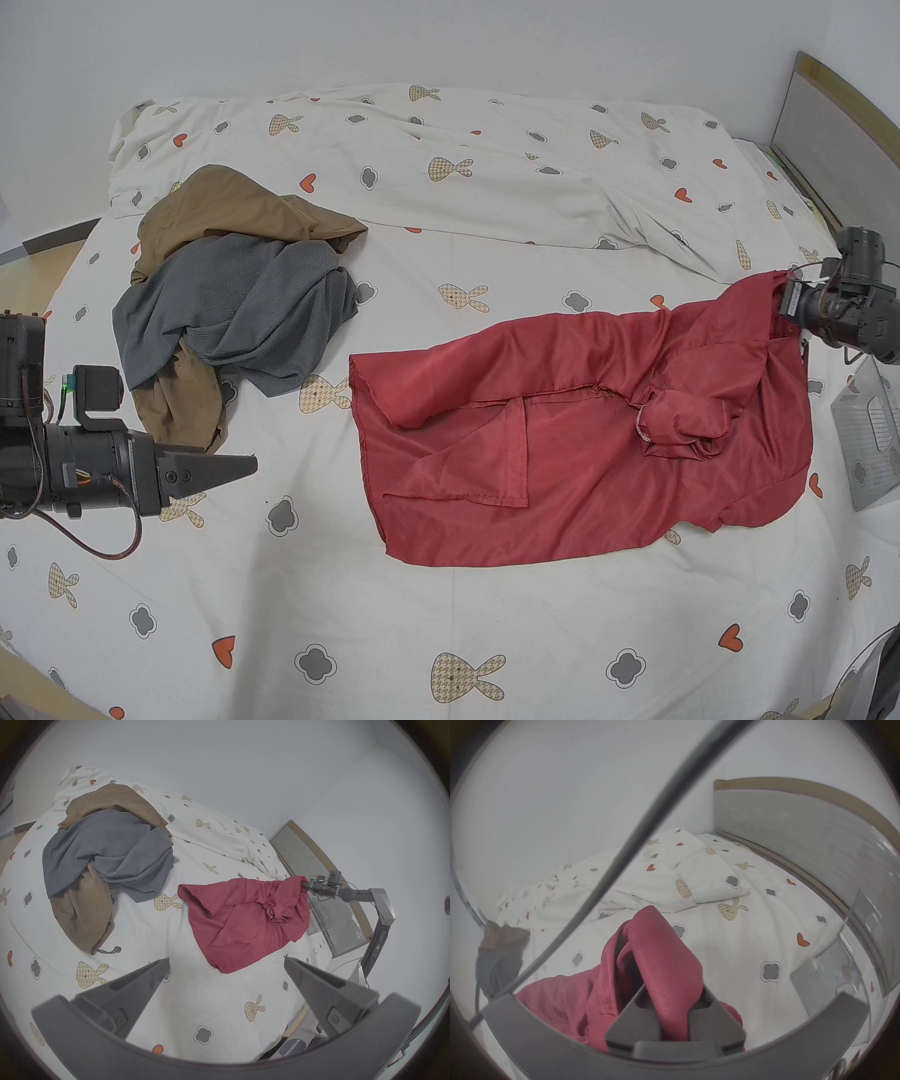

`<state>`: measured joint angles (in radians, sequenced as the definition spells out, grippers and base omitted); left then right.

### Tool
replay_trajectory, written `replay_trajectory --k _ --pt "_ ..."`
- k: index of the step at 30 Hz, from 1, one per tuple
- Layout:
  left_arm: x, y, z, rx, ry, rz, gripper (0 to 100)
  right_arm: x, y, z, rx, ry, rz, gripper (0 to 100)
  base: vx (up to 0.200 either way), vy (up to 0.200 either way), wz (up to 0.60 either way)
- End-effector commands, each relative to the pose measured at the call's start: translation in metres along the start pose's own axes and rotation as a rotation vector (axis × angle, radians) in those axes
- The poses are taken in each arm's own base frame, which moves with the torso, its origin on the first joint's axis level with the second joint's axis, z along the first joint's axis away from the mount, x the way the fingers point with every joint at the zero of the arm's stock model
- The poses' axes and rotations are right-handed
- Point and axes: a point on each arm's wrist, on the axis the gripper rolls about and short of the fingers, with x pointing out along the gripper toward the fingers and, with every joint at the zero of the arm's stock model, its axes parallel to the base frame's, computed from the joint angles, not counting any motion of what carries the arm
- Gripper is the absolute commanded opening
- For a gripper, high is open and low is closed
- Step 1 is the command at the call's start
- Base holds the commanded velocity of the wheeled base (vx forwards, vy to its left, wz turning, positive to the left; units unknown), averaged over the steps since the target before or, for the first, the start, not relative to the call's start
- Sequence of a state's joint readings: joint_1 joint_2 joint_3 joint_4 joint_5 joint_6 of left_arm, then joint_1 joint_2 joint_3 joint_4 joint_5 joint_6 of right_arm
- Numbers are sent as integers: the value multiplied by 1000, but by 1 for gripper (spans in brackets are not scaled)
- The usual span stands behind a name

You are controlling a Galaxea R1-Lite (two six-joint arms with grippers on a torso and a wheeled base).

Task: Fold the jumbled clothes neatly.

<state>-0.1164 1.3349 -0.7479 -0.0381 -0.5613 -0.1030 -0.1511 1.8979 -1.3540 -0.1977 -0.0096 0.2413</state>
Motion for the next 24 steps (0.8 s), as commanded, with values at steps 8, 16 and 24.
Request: replay_trajectory --k 8,16,24 --pt "3 0 -1 -1 11 -6 100 39 34 -23 -115 44 -15 100 0 0 0" --pt "2 -1 -2 -1 10 -6 100 30 12 -7 -168 0 -110 100 0 0 0" --pt "2 0 -2 -1 12 -6 100 -12 21 3 -168 -39 -86 100 0 0 0"
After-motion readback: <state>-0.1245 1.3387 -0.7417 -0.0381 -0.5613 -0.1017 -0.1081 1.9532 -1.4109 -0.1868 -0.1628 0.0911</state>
